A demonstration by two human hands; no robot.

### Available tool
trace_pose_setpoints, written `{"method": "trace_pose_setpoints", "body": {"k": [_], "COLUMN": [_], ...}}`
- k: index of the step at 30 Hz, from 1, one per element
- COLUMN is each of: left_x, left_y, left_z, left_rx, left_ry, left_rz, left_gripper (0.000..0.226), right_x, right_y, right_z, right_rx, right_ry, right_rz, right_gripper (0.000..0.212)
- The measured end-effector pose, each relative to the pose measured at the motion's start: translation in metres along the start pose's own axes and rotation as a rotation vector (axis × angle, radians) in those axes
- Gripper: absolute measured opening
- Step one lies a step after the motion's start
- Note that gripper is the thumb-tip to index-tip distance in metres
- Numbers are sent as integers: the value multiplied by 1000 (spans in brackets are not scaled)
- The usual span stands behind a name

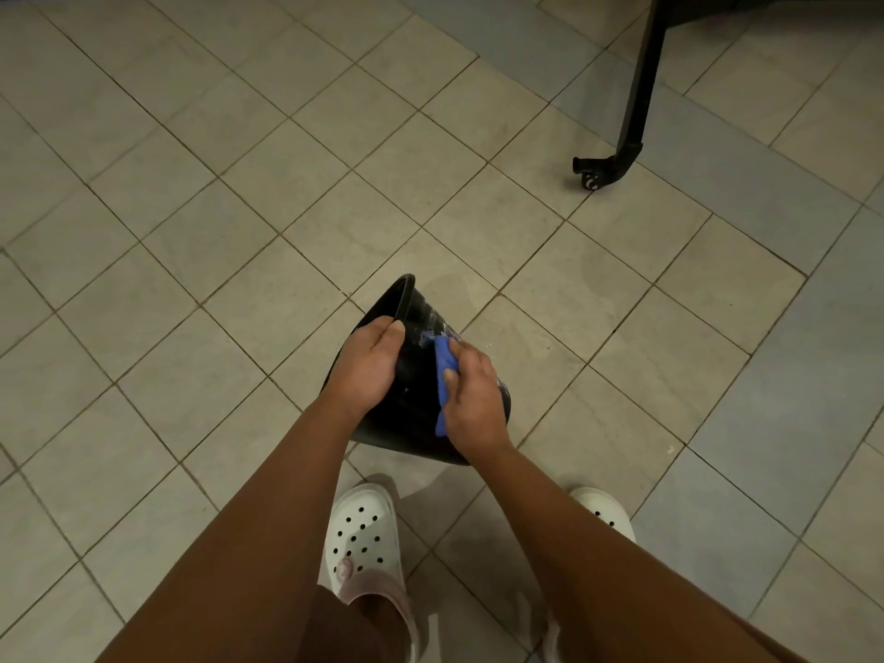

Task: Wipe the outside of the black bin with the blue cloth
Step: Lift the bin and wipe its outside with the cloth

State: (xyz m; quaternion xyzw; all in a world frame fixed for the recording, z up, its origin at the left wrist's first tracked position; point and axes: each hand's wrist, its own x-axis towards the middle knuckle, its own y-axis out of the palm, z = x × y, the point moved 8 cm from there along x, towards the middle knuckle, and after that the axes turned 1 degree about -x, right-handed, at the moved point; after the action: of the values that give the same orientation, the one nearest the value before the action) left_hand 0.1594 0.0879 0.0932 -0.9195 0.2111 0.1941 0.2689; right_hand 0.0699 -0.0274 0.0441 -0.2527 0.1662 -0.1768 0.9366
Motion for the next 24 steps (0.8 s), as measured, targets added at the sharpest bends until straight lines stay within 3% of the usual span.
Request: {"method": "trace_pose_setpoints", "body": {"k": [4, 6, 10, 12, 15, 17, 21, 24], "left_x": [1, 3, 6, 6, 8, 9, 6, 6], "left_y": [0, 1, 2, 4, 2, -2, -3, -2], "left_z": [-3, -3, 1, 3, 8, 12, 13, 10], "left_rx": [-19, -24, -62, -72, -100, -119, -114, -103], "left_ry": [-12, -18, -44, -60, -94, -106, -115, -109], "left_rz": [2, -9, -16, -15, -38, -49, -67, -50], "left_gripper": [33, 35, 37, 36, 34, 35, 37, 40], "right_x": [-25, -39, -58, -54, -41, -27, -16, -27], "right_y": [4, 8, 29, 35, 28, 17, 9, 10], "right_z": [-19, -18, 5, 16, 25, 28, 27, 33], "right_rx": [-72, -152, -376, -387, -274, -104, -3, -77], "right_ry": [-33, -131, -427, -467, -421, -287, -121, -197], "right_rz": [7, 6, 36, 50, 16, -4, -12, -33], "right_gripper": [43, 48, 80, 78, 55, 39, 37, 43]}}
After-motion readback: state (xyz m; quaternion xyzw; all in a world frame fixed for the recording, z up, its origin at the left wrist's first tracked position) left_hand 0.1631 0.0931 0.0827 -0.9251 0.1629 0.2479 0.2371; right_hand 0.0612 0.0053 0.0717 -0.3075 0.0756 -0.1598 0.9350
